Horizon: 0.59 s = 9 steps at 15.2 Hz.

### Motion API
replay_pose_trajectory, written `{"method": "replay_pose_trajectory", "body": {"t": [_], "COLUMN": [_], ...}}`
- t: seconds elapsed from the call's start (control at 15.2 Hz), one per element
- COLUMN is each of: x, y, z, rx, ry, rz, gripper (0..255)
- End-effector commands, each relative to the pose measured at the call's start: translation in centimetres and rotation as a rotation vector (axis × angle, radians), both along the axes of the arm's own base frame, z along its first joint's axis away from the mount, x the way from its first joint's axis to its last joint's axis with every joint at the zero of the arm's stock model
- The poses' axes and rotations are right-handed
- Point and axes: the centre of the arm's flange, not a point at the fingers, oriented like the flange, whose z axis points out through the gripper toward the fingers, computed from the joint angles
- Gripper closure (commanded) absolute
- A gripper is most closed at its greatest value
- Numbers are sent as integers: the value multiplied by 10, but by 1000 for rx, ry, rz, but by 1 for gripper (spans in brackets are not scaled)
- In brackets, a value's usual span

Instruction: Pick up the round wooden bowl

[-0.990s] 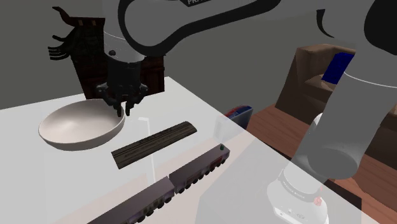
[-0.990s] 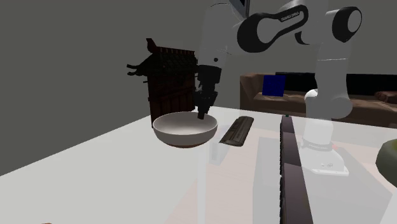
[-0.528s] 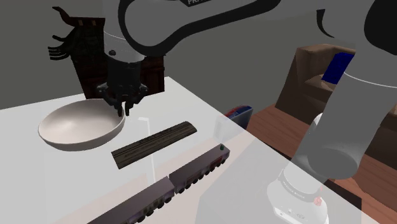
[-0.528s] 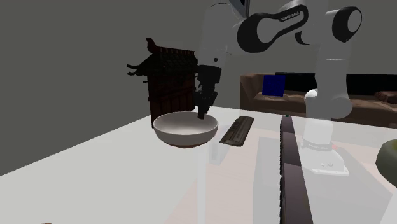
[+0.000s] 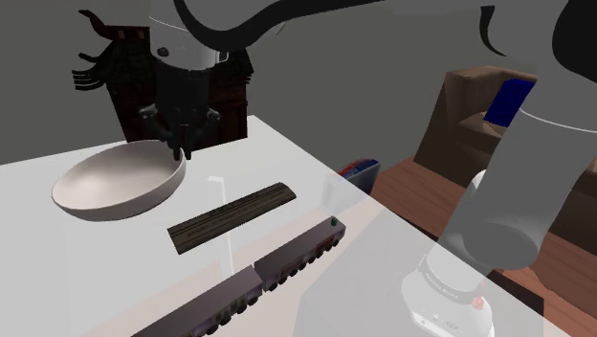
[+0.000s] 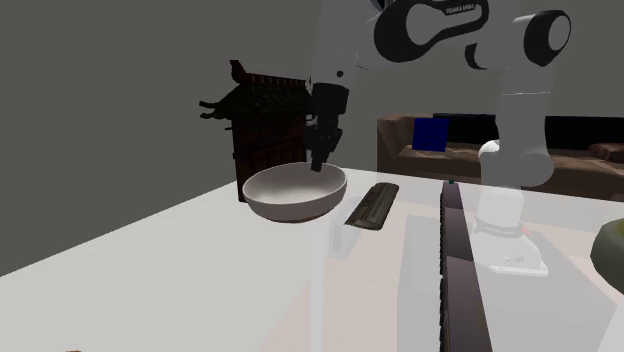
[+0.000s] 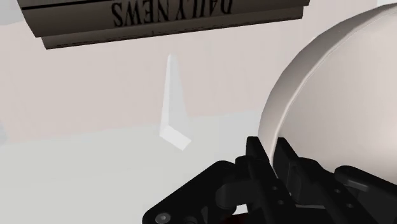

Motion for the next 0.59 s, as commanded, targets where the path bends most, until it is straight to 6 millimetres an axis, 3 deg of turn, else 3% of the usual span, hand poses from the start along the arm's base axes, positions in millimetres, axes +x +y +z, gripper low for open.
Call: {"method": "replay_pose_trajectory", "body": {"t": [0.0, 0.4, 0.53], "x": [-1, -1, -1], "y": [1, 1, 0], "z": [12, 43, 44], "rx": [0, 0, 0], "ry": [0, 0, 0], "rz": [0, 0, 0], "gripper": [255, 255, 255]}}
